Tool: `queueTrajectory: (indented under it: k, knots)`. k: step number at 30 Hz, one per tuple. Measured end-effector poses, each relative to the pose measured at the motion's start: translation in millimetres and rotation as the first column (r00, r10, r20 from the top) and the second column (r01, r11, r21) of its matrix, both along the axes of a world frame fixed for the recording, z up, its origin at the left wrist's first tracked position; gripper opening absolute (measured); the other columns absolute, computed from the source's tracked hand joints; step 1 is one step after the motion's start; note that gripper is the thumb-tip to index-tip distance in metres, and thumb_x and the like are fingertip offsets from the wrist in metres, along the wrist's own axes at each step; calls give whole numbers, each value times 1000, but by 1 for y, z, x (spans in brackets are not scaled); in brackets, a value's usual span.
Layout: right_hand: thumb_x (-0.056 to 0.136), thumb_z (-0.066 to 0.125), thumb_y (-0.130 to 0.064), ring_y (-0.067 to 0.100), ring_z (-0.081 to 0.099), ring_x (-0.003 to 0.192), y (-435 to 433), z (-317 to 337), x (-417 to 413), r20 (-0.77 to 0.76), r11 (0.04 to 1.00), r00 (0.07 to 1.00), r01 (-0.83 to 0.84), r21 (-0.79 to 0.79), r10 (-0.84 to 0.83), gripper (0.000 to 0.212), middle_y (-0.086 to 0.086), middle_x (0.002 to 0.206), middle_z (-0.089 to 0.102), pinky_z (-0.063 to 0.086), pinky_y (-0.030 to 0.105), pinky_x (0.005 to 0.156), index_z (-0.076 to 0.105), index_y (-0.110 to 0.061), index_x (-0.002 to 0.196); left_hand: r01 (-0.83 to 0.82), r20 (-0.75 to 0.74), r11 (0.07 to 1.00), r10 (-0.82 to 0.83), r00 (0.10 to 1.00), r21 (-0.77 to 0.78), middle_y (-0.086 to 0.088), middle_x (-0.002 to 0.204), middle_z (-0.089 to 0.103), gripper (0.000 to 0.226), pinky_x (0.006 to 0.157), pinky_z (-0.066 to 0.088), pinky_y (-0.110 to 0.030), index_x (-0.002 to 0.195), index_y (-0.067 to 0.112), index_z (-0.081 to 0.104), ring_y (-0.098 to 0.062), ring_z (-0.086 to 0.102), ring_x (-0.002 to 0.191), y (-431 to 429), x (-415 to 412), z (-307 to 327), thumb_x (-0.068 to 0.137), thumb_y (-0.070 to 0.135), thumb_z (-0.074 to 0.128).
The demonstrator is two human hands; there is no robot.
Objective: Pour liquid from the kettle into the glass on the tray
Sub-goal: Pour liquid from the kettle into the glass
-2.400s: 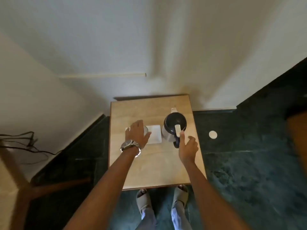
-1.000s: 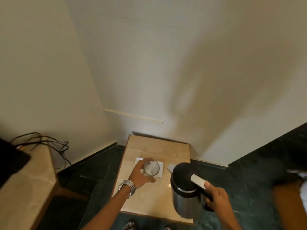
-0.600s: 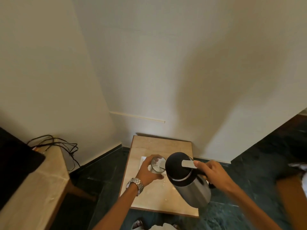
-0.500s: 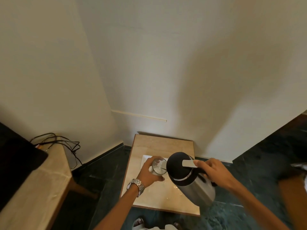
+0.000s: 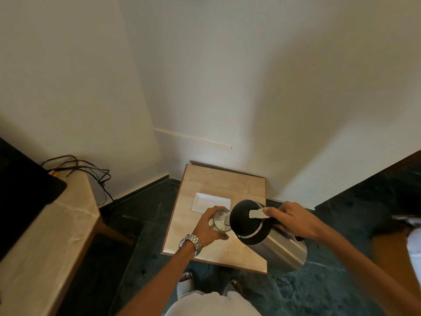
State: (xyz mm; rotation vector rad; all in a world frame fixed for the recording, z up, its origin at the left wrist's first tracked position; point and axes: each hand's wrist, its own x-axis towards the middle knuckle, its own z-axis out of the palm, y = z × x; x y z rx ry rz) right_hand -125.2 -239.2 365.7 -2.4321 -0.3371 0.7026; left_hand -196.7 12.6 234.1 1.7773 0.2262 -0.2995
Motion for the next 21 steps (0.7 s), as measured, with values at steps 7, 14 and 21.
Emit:
queueTrajectory:
  k: [7, 14, 21]
  knots:
    - [73, 39, -88, 6, 48, 37, 0, 3, 10, -80, 994, 993, -91, -56, 86, 81, -5, 44, 53, 39, 10, 43, 63, -12, 56, 45, -40, 999, -45, 998, 2, 0, 129, 54, 73, 98, 53, -52, 122, 26, 58, -21, 54, 117, -6, -6, -1, 59, 8, 90]
    - [78, 39, -75, 0, 50, 40, 9, 16, 14, -162, 979, 975, -169, -113, 150, 62, -12, 43, 55, 43, 12, 52, 59, -20, 58, 51, -50, 999, -52, 997, -17, -2, 128, 53, 72, 98, 52, -55, 121, 27, 58, -25, 54, 118, -15, -8, 0, 59, 7, 90]
    - [97, 42, -56, -5, 49, 36, 10, 26, 15, -184, 961, 961, -234, -149, 205, 52, -20, 38, 53, 40, 13, 55, 52, -24, 57, 54, -54, 998, -55, 997, -24, 3, 123, 52, 73, 98, 53, -54, 123, 25, 57, -25, 54, 116, -22, -9, 2, 61, 6, 90]
